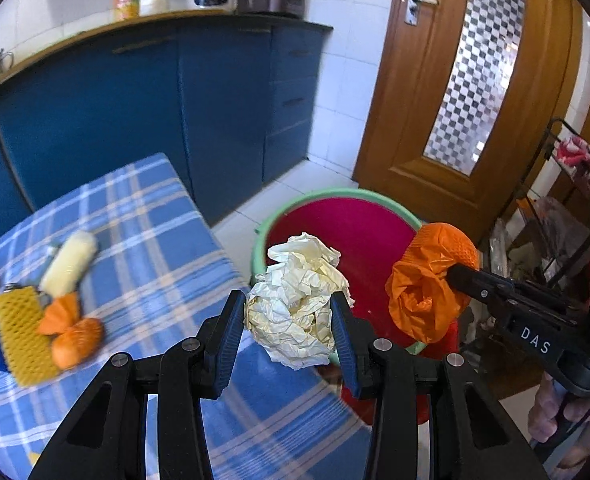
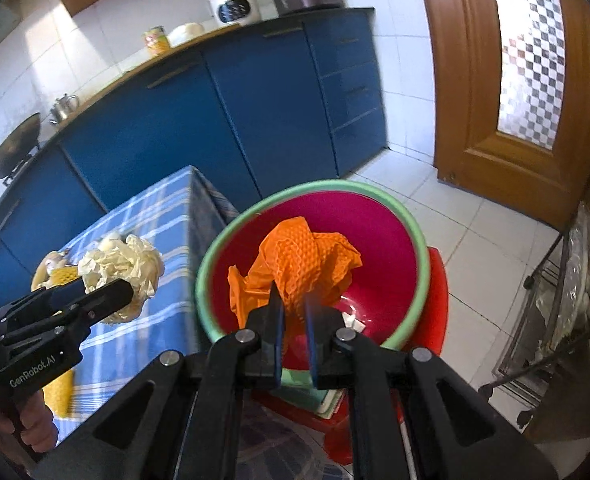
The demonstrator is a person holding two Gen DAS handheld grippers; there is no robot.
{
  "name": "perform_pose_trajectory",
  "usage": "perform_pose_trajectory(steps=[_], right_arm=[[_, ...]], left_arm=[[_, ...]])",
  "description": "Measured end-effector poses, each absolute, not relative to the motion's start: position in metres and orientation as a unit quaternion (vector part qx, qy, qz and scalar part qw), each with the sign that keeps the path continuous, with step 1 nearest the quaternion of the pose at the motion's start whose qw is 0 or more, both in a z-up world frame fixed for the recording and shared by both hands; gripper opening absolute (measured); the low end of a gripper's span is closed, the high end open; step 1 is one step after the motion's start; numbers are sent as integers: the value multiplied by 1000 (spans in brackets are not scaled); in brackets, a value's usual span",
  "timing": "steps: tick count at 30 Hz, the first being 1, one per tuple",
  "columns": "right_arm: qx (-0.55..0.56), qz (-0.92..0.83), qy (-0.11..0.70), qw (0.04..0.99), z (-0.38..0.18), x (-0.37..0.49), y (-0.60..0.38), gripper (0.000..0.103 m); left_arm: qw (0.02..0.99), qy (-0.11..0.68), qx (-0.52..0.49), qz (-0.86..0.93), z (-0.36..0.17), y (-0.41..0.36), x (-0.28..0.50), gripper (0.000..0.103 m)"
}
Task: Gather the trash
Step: 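Carry the paper and orange bag over the red bucket and release both, then return both tools to the table and approach the yellow foam net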
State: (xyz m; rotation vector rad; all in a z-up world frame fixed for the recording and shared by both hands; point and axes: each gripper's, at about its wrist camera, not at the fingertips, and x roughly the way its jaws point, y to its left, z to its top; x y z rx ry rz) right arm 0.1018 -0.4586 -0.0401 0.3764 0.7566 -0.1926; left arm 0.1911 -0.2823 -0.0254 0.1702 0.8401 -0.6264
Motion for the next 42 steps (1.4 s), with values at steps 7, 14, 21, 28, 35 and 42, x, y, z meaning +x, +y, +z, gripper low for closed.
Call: perform_pose_trajectory(steps=[7,14,21,28,35,42], right_arm=[[212,-101,381,894,-63,112,-482,17],[228,-108,375,892,-67,113,-492,31],[234,-107,368,893,-64,110,-494,31],[235,-99,364,896,-55,99,-490,31],[231,-97,358,899,-42,81,-477,34],[218,-82,355,905,-27,63,-456,36]], left_arm=[[849,419,90,-308,-46,-306,199,44],[841,428,92,-318,-56,-318,203,51],[840,430,90,-318,-58,-319,204,61],[845,429,82,-310,-55,-310,202,61],[850,423,72,-304,-46,-294,192,61],[864,408,70,-287,-27,-266,177,61]])
